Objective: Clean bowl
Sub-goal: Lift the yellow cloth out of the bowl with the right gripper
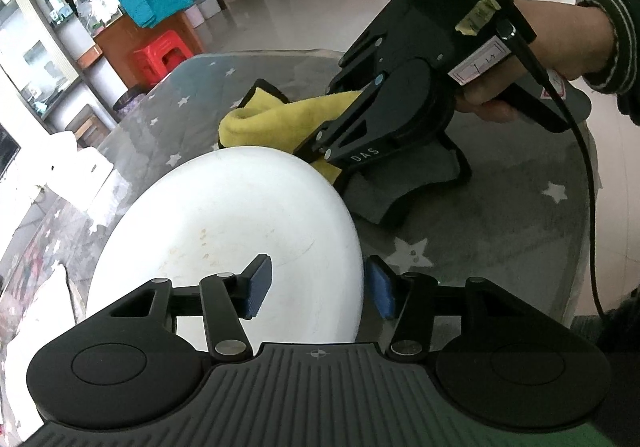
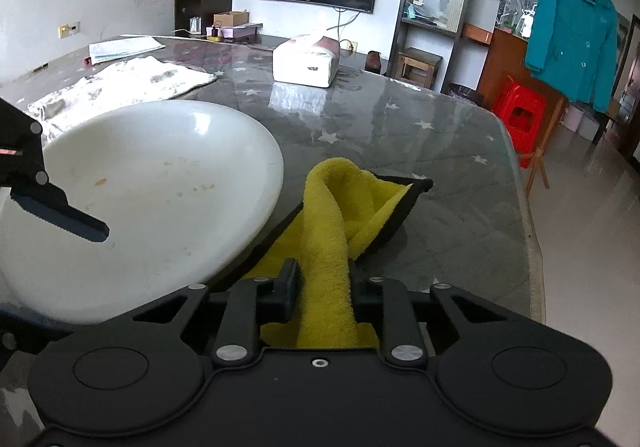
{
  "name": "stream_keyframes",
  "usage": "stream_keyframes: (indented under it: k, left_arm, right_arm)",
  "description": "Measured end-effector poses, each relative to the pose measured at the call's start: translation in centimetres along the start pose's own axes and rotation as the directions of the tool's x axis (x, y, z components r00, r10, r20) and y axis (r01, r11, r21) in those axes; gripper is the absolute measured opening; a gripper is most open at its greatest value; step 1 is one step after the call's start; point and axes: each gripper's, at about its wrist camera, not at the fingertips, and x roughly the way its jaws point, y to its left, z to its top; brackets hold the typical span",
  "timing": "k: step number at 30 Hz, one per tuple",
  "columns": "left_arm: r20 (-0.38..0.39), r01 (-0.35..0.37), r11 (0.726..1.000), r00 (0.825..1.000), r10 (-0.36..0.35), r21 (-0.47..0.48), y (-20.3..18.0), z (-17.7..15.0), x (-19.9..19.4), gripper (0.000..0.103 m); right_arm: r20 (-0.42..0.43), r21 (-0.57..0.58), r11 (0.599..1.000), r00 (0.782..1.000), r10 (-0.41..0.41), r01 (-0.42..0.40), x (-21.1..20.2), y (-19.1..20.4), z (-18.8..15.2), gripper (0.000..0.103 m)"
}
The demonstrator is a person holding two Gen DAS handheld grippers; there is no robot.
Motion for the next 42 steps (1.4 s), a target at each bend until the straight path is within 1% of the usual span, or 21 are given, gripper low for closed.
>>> stream_keyframes:
  k: [5, 10, 18, 21, 28, 36, 39, 40, 42]
  left_arm:
    - [0.013, 0.001, 1.000, 1.000, -0.001, -0.006, -0.1, 0.2, -0.1, 0.053]
    - [0.026, 0.003, 1.000, 1.000, -0.003, -0.012, -0.4, 0.3, -0.3, 0.053]
    - [0.024, 0.001, 0.999, 1.000, 0.000, -0.044, -0.4, 0.5, 0.0, 0.053]
    - [0.027, -0.007, 0.998, 1.000, 0.008, -0.057, -0.4, 0.6, 0.1, 0.053]
    - [0.017, -0.013, 0.996, 1.000, 0.014, -0.086, 0.5, 0.7, 0.8, 0.053]
    - [0.006, -0.023, 0.996, 1.000, 0.023, -0.090, 0.8, 0.9, 1.2, 0.048]
    - [0.006, -0.017, 0.994, 1.000, 0.017, -0.103, 0.9, 0.7, 1.2, 0.042]
    - [0.006, -0.015, 0.994, 1.000, 0.015, -0.107, 1.0, 0.7, 1.2, 0.037]
    - [0.006, -0.013, 0.994, 1.000, 0.014, -0.112, 1.0, 0.6, 1.1, 0.037]
  right_arm:
    - [-0.009, -0.002, 1.000, 1.000, -0.015, 0.015, -0.9, -0.3, -0.6, 0.021]
    - [-0.020, -0.002, 0.999, 0.999, -0.047, 0.047, -2.3, -0.3, -1.8, 0.021]
    - [-0.013, 0.040, 0.996, 0.996, -0.084, 0.085, -4.7, 0.5, -4.3, 0.021]
    - [0.000, 0.037, 0.994, 0.995, -0.102, 0.102, -4.9, 0.9, -4.7, 0.021]
    - [0.021, 0.082, 0.990, 0.993, -0.118, 0.116, -4.7, 1.0, -5.0, 0.021]
    - [0.028, 0.109, 0.987, 0.992, -0.120, 0.116, -4.5, 0.8, -5.0, 0.021]
    - [0.031, 0.114, 0.986, 0.992, -0.122, 0.118, -4.6, 0.9, -5.1, 0.021]
    - [0.032, 0.115, 0.986, 0.992, -0.123, 0.118, -4.6, 0.9, -5.1, 0.021]
    - [0.034, 0.117, 0.986, 0.992, -0.123, 0.118, -4.6, 0.8, -5.1, 0.021]
